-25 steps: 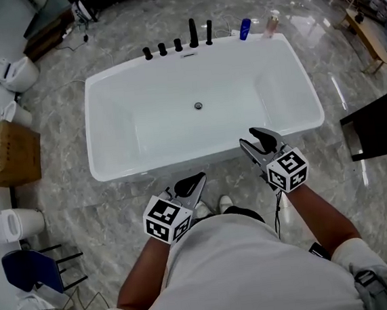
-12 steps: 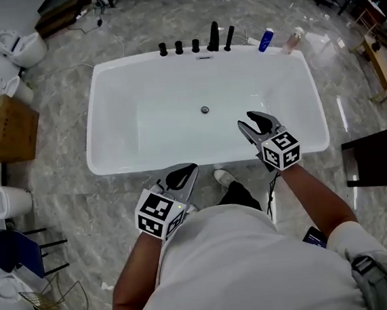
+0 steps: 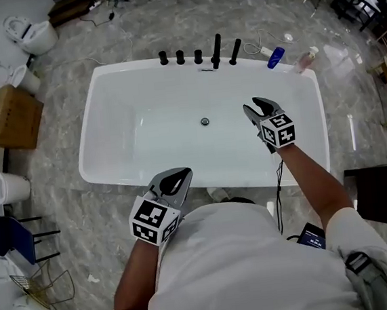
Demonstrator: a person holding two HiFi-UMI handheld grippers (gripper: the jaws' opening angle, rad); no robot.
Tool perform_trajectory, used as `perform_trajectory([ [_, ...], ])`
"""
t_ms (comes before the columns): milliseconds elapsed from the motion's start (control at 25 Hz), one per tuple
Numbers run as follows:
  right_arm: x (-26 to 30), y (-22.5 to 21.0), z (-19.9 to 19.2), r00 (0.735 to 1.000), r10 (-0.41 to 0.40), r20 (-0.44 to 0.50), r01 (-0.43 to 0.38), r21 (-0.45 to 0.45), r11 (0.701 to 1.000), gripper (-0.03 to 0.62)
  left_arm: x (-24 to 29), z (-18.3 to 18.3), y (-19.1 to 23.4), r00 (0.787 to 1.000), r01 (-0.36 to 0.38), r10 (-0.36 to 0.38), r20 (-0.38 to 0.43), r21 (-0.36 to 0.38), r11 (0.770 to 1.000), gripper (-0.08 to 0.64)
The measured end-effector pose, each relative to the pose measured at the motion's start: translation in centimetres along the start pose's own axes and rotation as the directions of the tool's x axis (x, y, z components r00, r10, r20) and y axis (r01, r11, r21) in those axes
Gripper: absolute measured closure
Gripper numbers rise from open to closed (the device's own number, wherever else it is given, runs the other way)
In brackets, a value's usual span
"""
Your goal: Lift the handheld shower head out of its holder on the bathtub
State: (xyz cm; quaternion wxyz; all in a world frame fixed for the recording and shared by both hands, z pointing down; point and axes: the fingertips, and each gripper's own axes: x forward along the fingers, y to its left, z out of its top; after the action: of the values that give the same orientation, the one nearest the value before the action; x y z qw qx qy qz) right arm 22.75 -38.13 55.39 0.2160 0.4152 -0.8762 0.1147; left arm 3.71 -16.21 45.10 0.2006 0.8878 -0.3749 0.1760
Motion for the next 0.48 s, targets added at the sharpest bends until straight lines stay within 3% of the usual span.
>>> perform_trajectory([
  [480,11.7,-13.9,-1.8,0.999,-0.011,-0.046,0.012,0.042,0.999,0.394,7.4,1.5,1.9,0.990,-0.120,0.113,-0.081,-0.080,0.990,0.554],
])
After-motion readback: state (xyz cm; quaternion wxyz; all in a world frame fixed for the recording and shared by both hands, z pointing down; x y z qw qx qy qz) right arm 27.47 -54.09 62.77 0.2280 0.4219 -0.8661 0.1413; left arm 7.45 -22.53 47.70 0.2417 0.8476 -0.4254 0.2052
